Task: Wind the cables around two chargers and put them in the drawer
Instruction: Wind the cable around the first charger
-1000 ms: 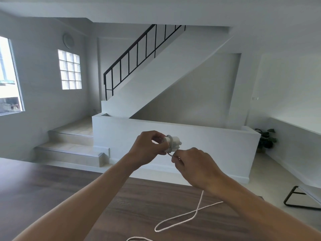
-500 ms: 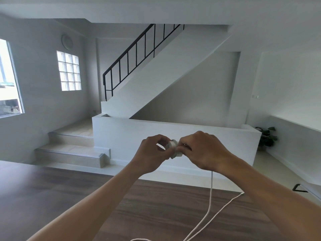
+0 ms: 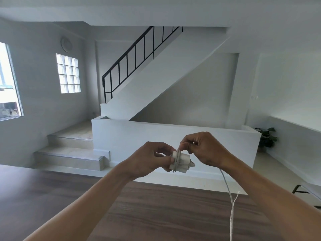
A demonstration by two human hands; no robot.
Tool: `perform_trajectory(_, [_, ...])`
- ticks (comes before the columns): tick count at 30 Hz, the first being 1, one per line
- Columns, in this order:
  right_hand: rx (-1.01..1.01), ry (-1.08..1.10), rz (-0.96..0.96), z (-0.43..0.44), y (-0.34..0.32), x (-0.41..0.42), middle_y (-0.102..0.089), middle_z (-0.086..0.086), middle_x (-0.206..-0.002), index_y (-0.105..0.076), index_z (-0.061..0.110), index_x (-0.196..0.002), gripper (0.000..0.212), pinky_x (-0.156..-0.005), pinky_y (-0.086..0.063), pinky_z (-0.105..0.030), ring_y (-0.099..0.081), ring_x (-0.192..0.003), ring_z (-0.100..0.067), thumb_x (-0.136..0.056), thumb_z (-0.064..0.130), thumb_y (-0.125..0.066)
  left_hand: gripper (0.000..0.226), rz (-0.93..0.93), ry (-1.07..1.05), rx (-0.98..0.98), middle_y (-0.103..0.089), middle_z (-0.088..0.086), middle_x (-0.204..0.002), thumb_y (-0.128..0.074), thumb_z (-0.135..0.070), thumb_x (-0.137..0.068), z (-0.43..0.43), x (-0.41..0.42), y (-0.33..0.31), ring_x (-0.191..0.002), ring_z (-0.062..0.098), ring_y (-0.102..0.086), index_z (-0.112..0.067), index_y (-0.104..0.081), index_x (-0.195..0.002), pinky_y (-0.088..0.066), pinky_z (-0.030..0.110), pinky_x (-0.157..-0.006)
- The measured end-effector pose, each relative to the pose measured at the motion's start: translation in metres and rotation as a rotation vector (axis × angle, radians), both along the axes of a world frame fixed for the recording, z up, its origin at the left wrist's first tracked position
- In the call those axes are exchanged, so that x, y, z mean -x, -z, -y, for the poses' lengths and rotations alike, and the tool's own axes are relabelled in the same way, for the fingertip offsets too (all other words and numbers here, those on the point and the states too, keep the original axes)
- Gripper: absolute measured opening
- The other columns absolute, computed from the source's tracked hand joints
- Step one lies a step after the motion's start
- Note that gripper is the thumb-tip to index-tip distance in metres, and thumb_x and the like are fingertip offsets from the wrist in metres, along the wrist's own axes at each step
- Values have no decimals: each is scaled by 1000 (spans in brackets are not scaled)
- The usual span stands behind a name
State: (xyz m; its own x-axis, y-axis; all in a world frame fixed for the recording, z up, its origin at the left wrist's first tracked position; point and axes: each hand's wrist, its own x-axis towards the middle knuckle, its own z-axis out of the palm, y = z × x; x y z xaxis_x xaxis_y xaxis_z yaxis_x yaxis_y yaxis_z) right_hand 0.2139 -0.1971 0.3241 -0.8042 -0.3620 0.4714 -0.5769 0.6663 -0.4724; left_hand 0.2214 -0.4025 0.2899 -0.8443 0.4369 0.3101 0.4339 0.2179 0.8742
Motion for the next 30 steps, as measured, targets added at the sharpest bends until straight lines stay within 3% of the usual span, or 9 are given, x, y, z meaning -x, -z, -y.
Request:
perform_trajectory(4, [135, -59, 129, -2, 28, 7, -63, 8, -59, -66, 29, -60, 43, -60, -44, -30, -52, -55, -8, -84, -4, -53, 28, 138, 127, -285, -70, 19, -93, -62, -10, -83, -3, -3, -1, -79, 27, -68, 6, -69, -105, -55, 29, -74])
perform_trajectory(6, [234, -43, 247, 0, 42, 5, -52, 4, -52, -65, 25, -57, 41, -52, -36, -27, -41, -46, -8, -92, 6, -54, 28, 210, 155, -436, -70, 22, -96, -58, -9, -84, -4, -1, -3, -85, 33, -68, 8, -69, -104, -58, 32, -77])
perform_trajectory(8, [273, -49, 298, 6, 53, 0, -49, 8, -51, -73, 26, -69, 33, -50, -34, -19, -39, -46, -5, -96, 24, -54, 29, 262, 130, -525, -70, 24, -102, -58, -10, -84, -4, 3, -3, -92, 39, -66, 8, -68, -104, -59, 36, -84])
perform_trajectory(11, [165, 2, 196, 12, 60, -7, -51, 14, -50, -74, 35, -80, 24, -54, -35, -17, -43, -50, -5, -95, 35, -55, 32, 317, 22, -572, -66, 25, -104, -65, -10, -84, -3, 7, 0, -88, 40, -67, 5, -63, -112, -59, 35, -79])
perform_trajectory(14, [5, 63, 84, 11, 55, -13, -56, 23, -53, -74, 31, -90, 23, -54, -34, -16, -48, -52, -5, -96, 35, -52, 14, 278, -115, -473, -71, 22, -99, -64, -6, -91, -5, 8, 3, -79, 33, -71, -4, -68, -105, -60, 34, -79])
perform_trajectory(18, [-208, 134, 17, 10, 46, -20, -59, 11, -64, -72, 25, -94, 24, -57, -37, -23, -54, -59, -8, -96, 33, -49, 17, 220, -260, -329, -74, 20, -99, -68, -14, -89, -11, 11, 9, -81, 31, -74, -11, -69, -105, -59, 37, -86])
perform_trajectory(22, [-302, 155, -1, 8, 28, -33, -69, 3, -80, -71, 20, -88, 26, -68, -49, -32, -62, -73, -19, -94, 34, -49, 12, 113, -346, -191, -73, 14, -91, -69, -20, -87, -11, 14, 14, -72, 24, -75, -19, -70, -99, -59, 40, -86])
perform_trajectory(27, [-369, 151, -186, 1, -3, -36, -66, 10, -91, -70, 24, -93, 19, -71, -45, -30, -59, -81, -16, -94, 36, -55, 12, 59, -310, -111, -72, 11, -88, -69, -18, -88, -14, 9, 17, -70, 26, -73, -18, -69, -100, -61, 37, -79])
perform_trajectory(30, [-331, 141, -248, -6, -11, -27, -65, 14, -87, -70, 27, -86, 13, -70, -45, -29, -59, -78, -12, -91, 34, -61, 15, 62, -235, -86, -72, 11, -88, -68, -15, -88, -16, 6, 12, -69, 25, -73, -16, -70, -103, -61, 38, -81])
